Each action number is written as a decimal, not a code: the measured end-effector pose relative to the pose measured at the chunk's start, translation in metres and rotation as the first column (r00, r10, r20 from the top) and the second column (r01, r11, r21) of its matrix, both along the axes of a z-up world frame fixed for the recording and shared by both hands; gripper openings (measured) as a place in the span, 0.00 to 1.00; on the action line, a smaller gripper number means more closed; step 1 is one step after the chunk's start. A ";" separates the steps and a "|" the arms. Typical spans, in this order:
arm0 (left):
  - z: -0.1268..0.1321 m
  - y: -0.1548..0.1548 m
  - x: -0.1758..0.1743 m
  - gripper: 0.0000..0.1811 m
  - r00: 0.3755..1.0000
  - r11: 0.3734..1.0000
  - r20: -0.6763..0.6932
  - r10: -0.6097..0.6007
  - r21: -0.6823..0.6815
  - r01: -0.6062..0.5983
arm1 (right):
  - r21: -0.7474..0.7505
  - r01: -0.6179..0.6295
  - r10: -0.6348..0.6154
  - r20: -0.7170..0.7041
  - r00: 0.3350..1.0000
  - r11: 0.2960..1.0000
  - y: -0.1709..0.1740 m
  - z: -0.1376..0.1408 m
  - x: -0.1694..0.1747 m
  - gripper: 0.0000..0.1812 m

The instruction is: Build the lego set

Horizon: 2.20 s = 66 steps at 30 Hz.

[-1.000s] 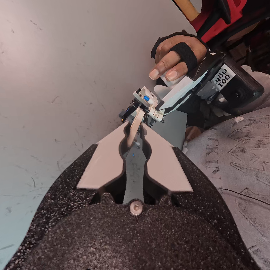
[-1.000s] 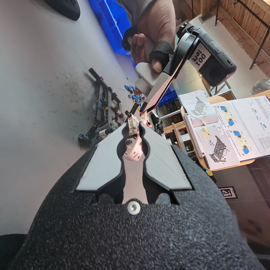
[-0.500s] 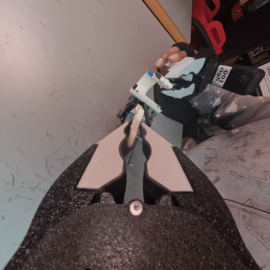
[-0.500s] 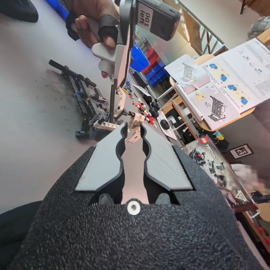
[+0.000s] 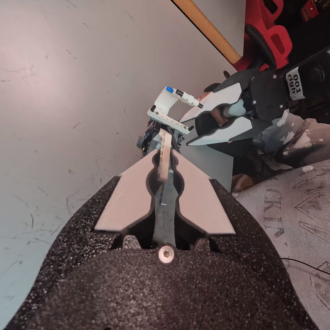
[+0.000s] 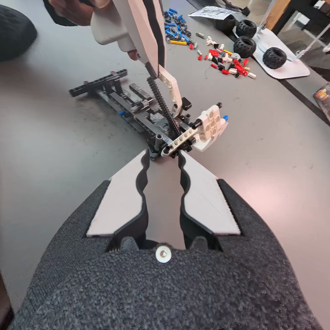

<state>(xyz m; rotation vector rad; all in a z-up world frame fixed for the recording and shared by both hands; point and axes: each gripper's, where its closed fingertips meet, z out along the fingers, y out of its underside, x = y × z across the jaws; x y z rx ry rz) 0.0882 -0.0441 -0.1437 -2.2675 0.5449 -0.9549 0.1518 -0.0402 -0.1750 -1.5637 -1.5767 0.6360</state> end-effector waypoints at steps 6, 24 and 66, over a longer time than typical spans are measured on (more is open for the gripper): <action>0.006 0.007 0.002 0.06 0.998 1.000 -0.063 -0.028 0.001 0.028 | 0.123 -0.011 0.011 0.004 1.000 0.992 0.013 0.001 -0.007 0.08; 0.002 0.019 0.008 0.05 0.993 0.998 -0.103 -0.065 -0.031 0.062 | 0.137 -0.112 0.132 -0.144 0.981 0.984 0.034 0.050 0.007 0.19; -0.005 0.007 0.004 0.05 0.986 0.987 -0.123 -0.117 0.098 0.129 | 0.701 -0.345 0.312 0.181 0.933 0.624 0.016 0.025 -0.047 0.10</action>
